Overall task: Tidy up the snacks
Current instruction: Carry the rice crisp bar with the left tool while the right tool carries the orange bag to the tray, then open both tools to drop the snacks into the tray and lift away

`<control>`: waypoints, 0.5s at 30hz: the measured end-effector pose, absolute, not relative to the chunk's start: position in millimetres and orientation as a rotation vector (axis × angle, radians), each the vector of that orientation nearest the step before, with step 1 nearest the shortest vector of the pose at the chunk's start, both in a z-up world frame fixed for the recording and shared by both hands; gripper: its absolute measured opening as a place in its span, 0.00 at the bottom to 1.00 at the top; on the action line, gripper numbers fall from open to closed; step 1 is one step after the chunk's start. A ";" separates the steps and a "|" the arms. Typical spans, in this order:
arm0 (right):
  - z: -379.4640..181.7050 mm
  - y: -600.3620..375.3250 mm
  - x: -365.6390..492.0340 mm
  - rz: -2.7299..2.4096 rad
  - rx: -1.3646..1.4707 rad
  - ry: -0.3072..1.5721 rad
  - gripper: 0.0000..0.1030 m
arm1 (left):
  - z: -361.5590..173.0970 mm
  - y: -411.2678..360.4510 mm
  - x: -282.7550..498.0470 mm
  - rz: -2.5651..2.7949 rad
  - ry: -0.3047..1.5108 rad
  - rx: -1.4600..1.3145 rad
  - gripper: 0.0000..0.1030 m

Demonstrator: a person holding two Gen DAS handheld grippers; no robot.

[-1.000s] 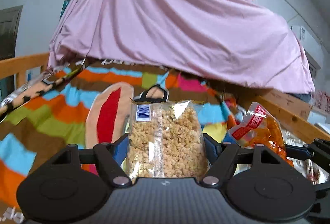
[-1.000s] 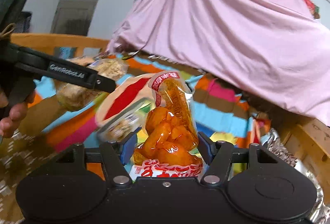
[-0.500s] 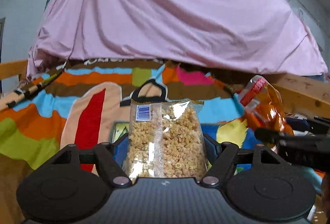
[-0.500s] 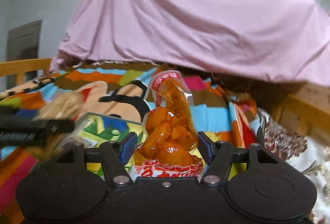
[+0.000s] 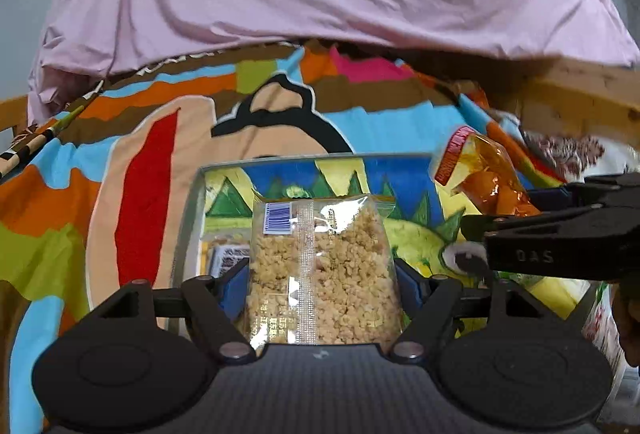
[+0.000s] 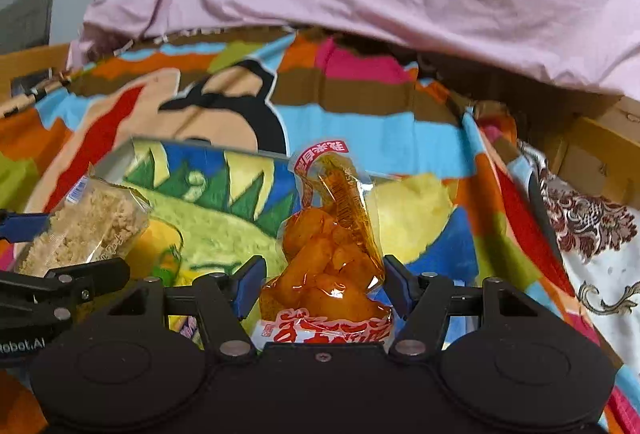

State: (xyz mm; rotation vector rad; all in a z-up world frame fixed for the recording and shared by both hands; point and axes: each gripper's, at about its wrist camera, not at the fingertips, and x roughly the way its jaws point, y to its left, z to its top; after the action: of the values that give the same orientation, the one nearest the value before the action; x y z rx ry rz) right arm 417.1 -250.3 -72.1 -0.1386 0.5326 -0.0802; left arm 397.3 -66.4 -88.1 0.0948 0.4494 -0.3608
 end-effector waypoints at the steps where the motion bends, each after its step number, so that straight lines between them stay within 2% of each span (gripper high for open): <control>1: -74.7 -249.7 418.0 -0.085 -0.145 0.543 0.63 | -89.5 -67.8 397.1 -0.367 0.453 0.099 0.74; 15: -87.5 -258.9 427.1 -0.097 -0.088 0.629 0.64 | -97.4 -73.3 404.6 -0.418 0.554 0.080 0.75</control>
State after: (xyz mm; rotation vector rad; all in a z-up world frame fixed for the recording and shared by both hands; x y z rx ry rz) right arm 427.1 -258.9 -87.5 -0.0878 0.6286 -0.0967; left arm 404.6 -73.3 -97.4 0.0800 0.5538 -0.4178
